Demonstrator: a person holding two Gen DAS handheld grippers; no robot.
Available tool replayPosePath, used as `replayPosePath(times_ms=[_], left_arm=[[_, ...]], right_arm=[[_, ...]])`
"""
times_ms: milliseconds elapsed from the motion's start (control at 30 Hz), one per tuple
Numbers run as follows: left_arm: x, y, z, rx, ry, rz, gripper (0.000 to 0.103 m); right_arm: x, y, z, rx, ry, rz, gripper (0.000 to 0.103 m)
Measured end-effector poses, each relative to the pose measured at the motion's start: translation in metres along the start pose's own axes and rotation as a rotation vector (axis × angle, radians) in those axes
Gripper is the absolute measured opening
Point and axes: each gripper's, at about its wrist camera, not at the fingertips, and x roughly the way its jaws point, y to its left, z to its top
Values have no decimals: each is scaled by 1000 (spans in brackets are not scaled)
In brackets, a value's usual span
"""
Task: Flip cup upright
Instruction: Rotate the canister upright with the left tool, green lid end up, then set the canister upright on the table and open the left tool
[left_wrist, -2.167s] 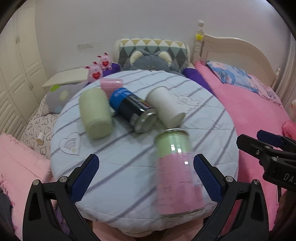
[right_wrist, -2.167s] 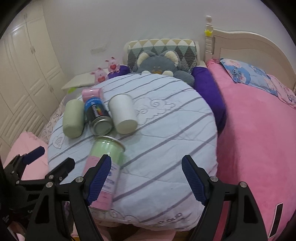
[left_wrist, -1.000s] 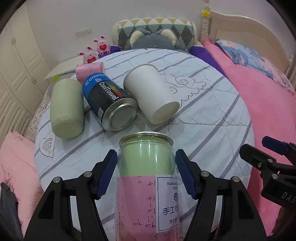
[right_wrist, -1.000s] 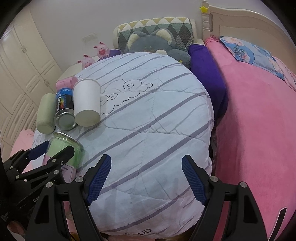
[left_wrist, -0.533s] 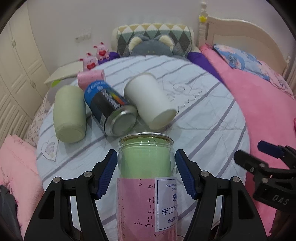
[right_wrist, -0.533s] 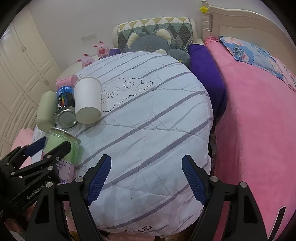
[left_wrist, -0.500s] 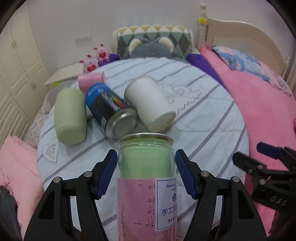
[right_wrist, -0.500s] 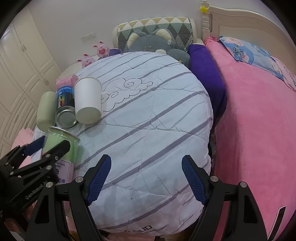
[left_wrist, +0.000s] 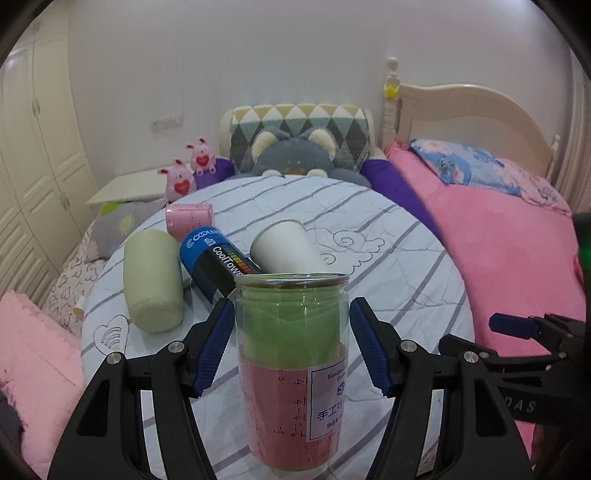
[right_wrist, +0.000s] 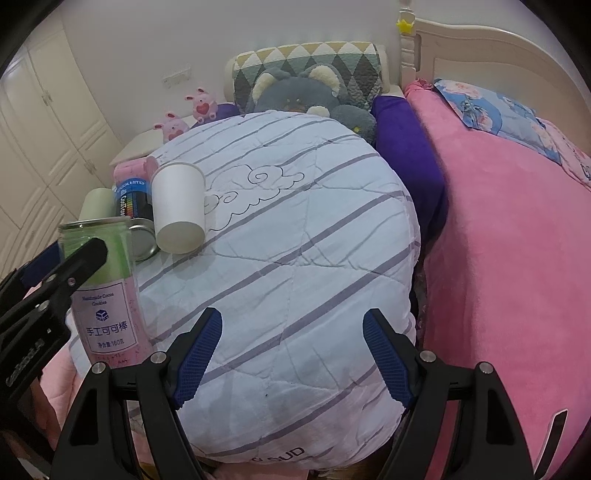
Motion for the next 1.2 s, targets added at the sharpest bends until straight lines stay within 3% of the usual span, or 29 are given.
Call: replayPosePath(times_ms=[200, 533, 867, 1200], left_arm=[[-18, 7, -19, -12, -66, -12, 66], [-41, 20, -41, -31, -39, -63, 68], [-44, 22, -56, -30, -20, -81, 94], [-47, 25, -56, -32, -22, -63, 96]], right_arm=[[-2, 7, -6, -16, 7, -6, 80], [-12, 27, -22, -33, -7, -27, 80], [-19, 41, -38, -57, 2, -37, 80], [-26, 41, -40, -59, -10, -48, 80]])
